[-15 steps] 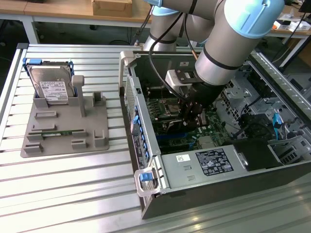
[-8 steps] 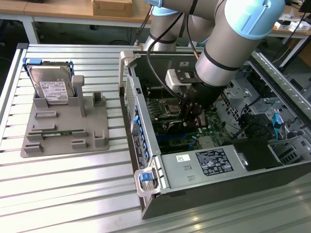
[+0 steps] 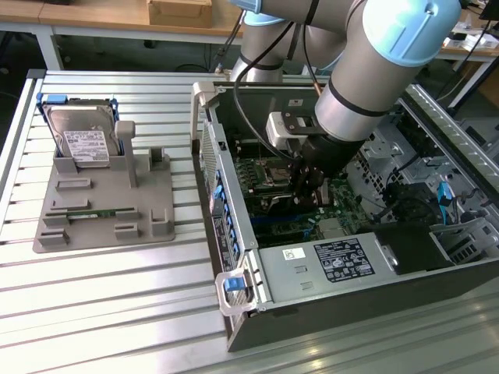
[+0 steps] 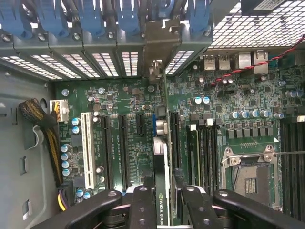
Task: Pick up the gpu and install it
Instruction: 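Insert the gpu into the slot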
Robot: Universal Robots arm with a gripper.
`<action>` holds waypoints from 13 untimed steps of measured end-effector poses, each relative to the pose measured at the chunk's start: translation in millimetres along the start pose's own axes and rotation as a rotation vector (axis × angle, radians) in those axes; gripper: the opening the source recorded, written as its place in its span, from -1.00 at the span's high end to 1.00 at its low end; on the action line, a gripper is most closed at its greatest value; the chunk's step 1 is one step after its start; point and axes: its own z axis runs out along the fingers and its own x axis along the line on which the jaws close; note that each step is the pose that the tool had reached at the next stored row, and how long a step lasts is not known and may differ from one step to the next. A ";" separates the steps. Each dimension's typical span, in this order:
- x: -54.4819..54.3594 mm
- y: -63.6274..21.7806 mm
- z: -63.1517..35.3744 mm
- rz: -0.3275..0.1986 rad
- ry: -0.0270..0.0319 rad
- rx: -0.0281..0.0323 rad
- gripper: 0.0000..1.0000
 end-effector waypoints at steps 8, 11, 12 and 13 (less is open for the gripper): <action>-0.2 0.2 -3.7 0.003 -0.0004 0.0003 0.47; -0.2 0.2 -3.8 0.003 -0.0002 0.0002 0.47; -0.2 0.2 -3.8 0.003 -0.0002 0.0002 0.47; -0.2 0.2 -3.8 0.003 0.0001 0.0001 0.47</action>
